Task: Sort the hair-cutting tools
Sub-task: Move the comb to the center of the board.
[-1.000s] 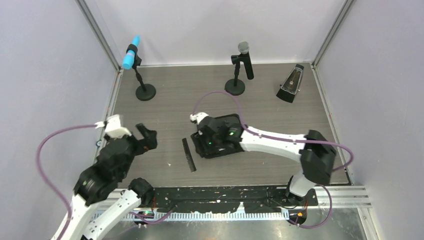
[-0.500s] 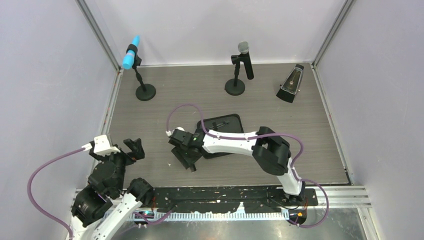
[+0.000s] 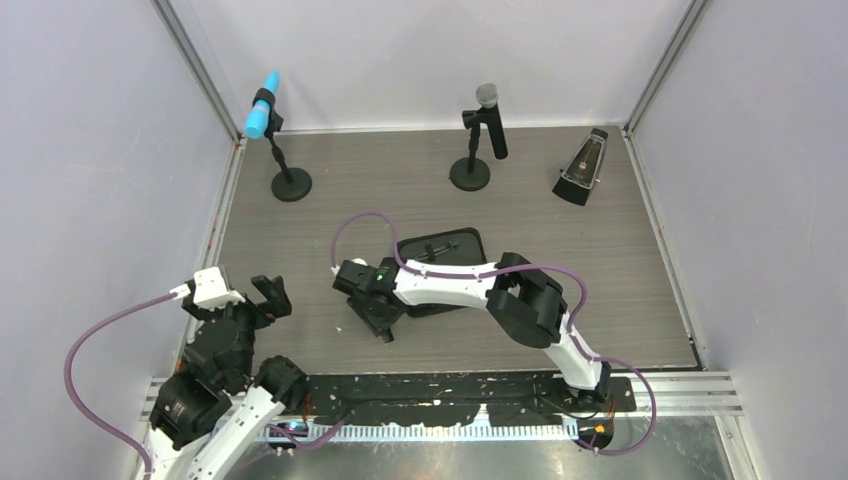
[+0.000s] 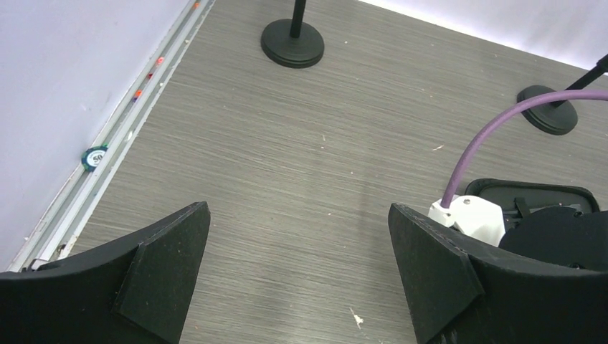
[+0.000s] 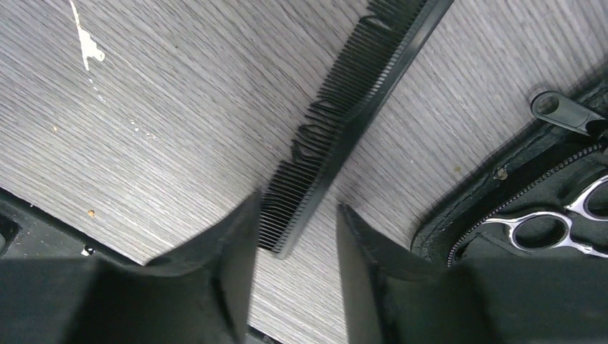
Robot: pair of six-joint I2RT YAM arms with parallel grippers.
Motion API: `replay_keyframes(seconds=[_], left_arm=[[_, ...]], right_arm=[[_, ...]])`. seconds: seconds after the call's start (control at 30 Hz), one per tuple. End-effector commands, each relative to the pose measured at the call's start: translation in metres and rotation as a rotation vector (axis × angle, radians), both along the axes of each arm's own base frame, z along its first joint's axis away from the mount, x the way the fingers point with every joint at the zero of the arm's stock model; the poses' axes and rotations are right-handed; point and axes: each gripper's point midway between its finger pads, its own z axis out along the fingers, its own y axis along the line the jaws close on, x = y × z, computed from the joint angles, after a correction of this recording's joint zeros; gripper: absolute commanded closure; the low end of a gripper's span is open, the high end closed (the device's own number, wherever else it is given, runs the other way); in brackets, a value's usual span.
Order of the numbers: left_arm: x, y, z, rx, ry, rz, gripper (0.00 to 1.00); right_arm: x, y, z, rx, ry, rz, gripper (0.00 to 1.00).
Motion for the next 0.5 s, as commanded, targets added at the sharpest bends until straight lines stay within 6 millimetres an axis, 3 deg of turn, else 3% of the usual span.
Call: replay_keyframes(seconds=[0.0,0.1,0.23,0.37,0.47], left_arm=[[0.004,0.004,0.004,0.011,-0.015,0.035,0.00],[0.004,0.005,0.003,0.013,-0.011,0.044,0.00],[0.005,0.005,0.002,0.021,-0.005,0.051,0.00],[0.007,0.004,0.001,0.028,0.004,0.050,0.00],[0.008,0.003,-0.001,0.033,0.014,0.047,0.00]], right_arm=[[-0.005,-0.007,-0.009,-0.057,0.005,0.041,0.59],[-0.011,-0.017,-0.004,-0.067,0.018,0.083,0.72],[-0.020,-0.036,0.010,-0.070,0.023,0.136,0.81],[-0.033,-0.058,0.026,-0.078,0.017,0.188,0.84],[-0.039,-0.087,0.031,-0.116,0.010,0.209,0.86]])
